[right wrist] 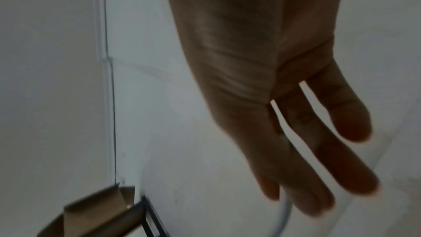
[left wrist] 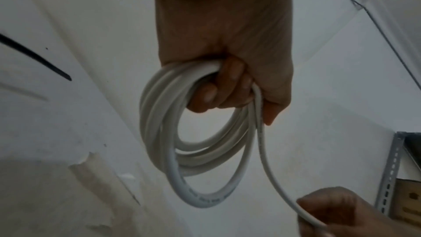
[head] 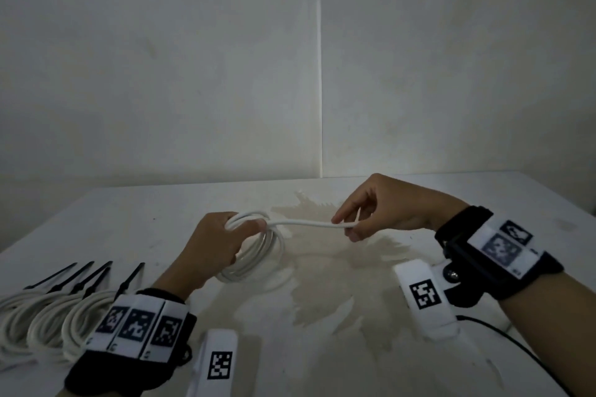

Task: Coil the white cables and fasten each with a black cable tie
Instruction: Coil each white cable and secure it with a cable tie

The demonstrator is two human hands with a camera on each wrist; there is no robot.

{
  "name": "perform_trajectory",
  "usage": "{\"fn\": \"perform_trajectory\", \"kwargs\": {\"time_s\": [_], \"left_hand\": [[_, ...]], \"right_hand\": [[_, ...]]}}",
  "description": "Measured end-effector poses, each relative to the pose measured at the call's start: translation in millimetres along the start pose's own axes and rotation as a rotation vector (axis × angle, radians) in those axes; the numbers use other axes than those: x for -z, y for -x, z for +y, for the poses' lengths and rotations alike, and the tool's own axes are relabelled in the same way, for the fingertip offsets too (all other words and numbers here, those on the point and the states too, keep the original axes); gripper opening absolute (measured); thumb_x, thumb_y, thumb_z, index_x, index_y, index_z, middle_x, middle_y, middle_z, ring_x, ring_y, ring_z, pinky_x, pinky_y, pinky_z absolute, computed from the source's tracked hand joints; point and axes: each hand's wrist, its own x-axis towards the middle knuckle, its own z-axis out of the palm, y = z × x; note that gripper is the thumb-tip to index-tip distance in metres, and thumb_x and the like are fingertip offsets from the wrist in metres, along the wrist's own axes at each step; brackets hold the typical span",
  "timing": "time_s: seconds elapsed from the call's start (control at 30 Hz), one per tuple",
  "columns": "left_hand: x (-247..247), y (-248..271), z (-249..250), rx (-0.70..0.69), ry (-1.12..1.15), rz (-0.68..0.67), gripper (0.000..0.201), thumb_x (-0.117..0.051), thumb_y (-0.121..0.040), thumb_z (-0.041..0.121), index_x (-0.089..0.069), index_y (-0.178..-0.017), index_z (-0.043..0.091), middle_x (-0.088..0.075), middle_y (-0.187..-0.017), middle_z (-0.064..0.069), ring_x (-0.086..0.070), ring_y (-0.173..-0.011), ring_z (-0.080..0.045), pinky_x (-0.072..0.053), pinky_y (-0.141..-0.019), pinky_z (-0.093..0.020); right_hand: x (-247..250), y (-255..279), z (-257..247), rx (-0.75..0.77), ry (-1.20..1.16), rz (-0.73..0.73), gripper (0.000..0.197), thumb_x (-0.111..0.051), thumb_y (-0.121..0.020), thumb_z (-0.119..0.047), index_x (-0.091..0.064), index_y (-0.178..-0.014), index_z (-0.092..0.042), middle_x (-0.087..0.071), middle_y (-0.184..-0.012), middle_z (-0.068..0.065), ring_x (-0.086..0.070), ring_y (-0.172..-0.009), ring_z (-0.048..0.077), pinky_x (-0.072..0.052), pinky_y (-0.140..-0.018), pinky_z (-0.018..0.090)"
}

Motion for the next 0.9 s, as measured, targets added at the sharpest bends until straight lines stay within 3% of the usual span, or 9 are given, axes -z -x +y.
{"fn": "perform_trajectory", "kwargs": {"time_s": [0.1, 0.23, 0.3, 0.4, 0.57, 0.63, 0.77, 0.83, 0.9], "left_hand": [[-3, 3, -1, 0.054, 0.071, -0.05, 0.047, -0.067, -0.082, 0.019, -0.04, -0.043, 0.018, -0.031, -0.042, 0.0, -0.027, -0.034, -0.013, -0.027, -0.04, -0.021], [-9, 11, 10, 0.159, 0.463, -0.22, 0.041, -0.069, -0.066, 0.02, -0.033, -0.047, 0.017, -0.021, -0.037, 0.005, -0.017, -0.028, -0.008, -0.023, -0.035, -0.015], [-9, 11, 17, 0.198, 0.613, -0.216, 0.037, -0.061, -0.066, 0.028, -0.029, -0.054, 0.016, -0.019, -0.035, 0.006, -0.016, -0.026, -0.006, -0.022, -0.032, -0.015], [-11, 8, 21, 0.206, 0.703, -0.138, 0.035, -0.057, -0.066, 0.034, -0.029, -0.053, 0.017, -0.019, -0.035, 0.007, -0.017, -0.026, -0.006, -0.024, -0.032, -0.015], [-21, 11, 21, 0.183, 0.708, -0.138, 0.043, -0.073, -0.07, 0.029, -0.039, -0.046, 0.02, -0.02, -0.037, 0.008, -0.018, -0.028, -0.004, -0.024, -0.033, -0.016], [-24, 14, 22, 0.169, 0.73, -0.139, 0.04, -0.072, -0.069, 0.023, -0.043, -0.042, 0.022, -0.02, -0.036, 0.008, -0.018, -0.028, -0.004, -0.023, -0.033, -0.016], [-26, 12, 26, 0.175, 0.806, -0.111, 0.032, -0.06, -0.068, 0.026, -0.042, -0.042, 0.021, -0.019, -0.034, 0.008, -0.017, -0.026, -0.005, -0.023, -0.033, -0.015], [-26, 11, 28, 0.186, 0.831, -0.1, 0.035, -0.059, -0.067, 0.028, -0.042, -0.037, 0.023, -0.018, -0.032, 0.008, -0.016, -0.026, -0.004, -0.023, -0.032, -0.016], [-27, 10, 30, 0.187, 0.851, -0.094, 0.034, -0.06, -0.066, 0.029, -0.041, -0.038, 0.022, -0.018, -0.032, 0.009, -0.016, -0.026, -0.004, -0.022, -0.033, -0.016]], "right_hand": [[-11, -12, 8, 0.038, 0.351, 0.294, 0.014, -0.067, -0.083, -0.019, -0.073, -0.095, -0.023, -0.07, -0.086, -0.009, -0.063, -0.083, 0.012, -0.045, -0.076, 0.023], [-34, -28, 28, 0.357, 0.653, 0.543, 0.022, -0.051, -0.085, -0.023, -0.071, -0.09, -0.017, -0.071, -0.094, -0.005, -0.059, -0.104, 0.028, -0.03, -0.087, 0.037], [-43, -26, 25, 0.36, 0.476, 0.488, 0.027, -0.042, -0.092, -0.025, -0.066, -0.1, -0.014, -0.07, -0.097, -0.001, -0.059, -0.104, 0.025, -0.034, -0.092, 0.036], [-56, -19, 13, 0.302, 0.094, 0.33, 0.025, -0.035, -0.098, -0.033, -0.05, -0.112, -0.019, -0.065, -0.093, 0.004, -0.059, -0.087, 0.02, -0.042, -0.08, 0.029], [-59, -27, 3, 0.23, -0.114, 0.446, 0.016, -0.046, -0.095, -0.025, -0.06, -0.099, -0.017, -0.061, -0.086, -0.004, -0.061, -0.073, 0.007, -0.047, -0.069, 0.022], [-61, -31, 3, 0.182, -0.185, 0.459, 0.02, -0.051, -0.094, -0.024, -0.065, -0.104, -0.014, -0.062, -0.089, -0.004, -0.06, -0.076, 0.006, -0.047, -0.071, 0.02], [-67, -32, -1, 0.136, -0.286, 0.432, 0.031, -0.045, -0.096, -0.031, -0.065, -0.112, -0.014, -0.064, -0.106, 0.005, -0.06, -0.1, 0.017, -0.048, -0.092, 0.031], [-67, -28, -9, 0.135, -0.422, 0.348, 0.037, -0.037, -0.097, -0.036, -0.063, -0.114, -0.014, -0.063, -0.114, 0.008, -0.059, -0.105, 0.016, -0.047, -0.092, 0.022], [-68, -23, -15, 0.164, -0.485, 0.244, 0.034, -0.041, -0.095, -0.042, -0.057, -0.119, -0.024, -0.06, -0.117, -0.001, -0.056, -0.107, 0.007, -0.042, -0.094, 0.016]]}}
